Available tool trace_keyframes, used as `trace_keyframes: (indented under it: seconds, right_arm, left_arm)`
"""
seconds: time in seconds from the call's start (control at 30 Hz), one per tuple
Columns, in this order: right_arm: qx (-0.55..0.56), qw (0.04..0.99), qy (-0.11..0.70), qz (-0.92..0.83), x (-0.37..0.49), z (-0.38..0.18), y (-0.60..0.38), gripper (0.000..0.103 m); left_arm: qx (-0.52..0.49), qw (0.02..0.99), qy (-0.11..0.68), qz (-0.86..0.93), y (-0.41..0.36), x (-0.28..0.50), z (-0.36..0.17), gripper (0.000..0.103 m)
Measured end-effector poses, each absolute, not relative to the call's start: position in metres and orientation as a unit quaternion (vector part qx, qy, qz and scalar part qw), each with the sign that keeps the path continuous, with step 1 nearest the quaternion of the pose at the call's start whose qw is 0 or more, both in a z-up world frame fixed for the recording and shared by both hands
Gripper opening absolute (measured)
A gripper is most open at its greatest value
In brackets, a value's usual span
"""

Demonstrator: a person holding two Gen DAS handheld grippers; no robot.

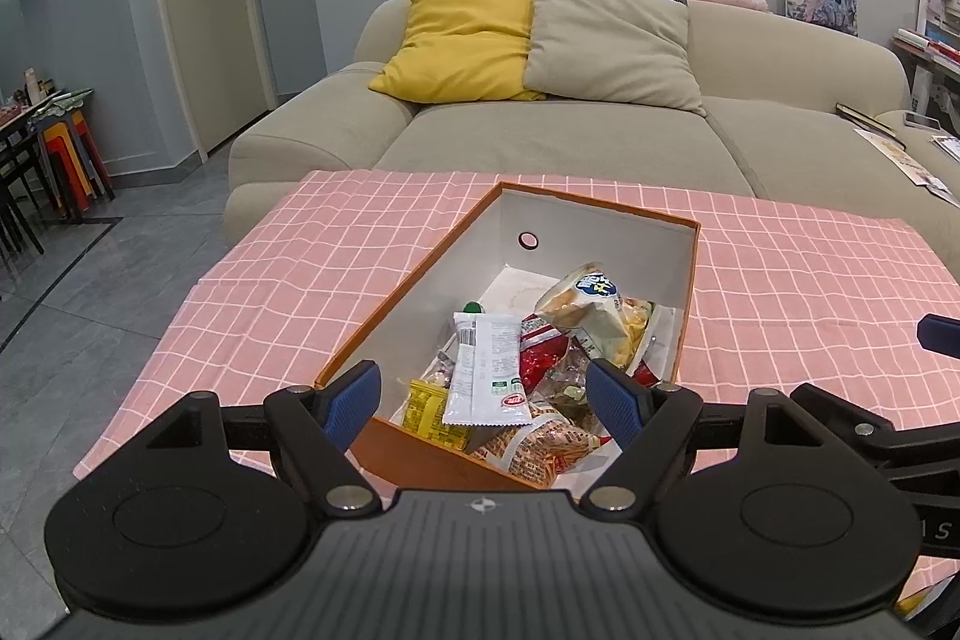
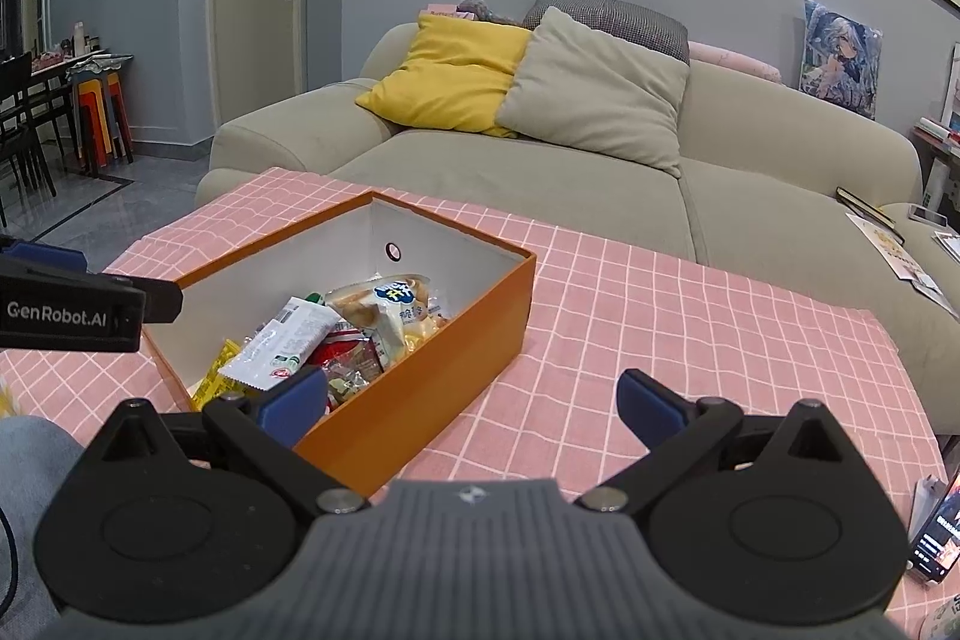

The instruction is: Organize snacks

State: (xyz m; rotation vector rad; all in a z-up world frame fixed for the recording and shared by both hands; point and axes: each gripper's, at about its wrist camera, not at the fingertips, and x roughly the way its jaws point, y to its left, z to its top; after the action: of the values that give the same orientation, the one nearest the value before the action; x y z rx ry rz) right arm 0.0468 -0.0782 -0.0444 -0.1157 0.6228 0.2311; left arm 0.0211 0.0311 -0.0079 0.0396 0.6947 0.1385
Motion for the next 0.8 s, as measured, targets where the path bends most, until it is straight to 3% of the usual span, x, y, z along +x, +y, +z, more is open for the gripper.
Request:
trace_keyframes:
  seconds: [0.8]
  right_arm:
    - [-0.055, 0.942, 0.310, 0.114, 0.0472, -0.0432, -0.0793, 0.099]
  left_arm:
    - [0.018, 0.938, 0.339, 0.071, 0.0293, 0.0205, -0.0044, 0.091]
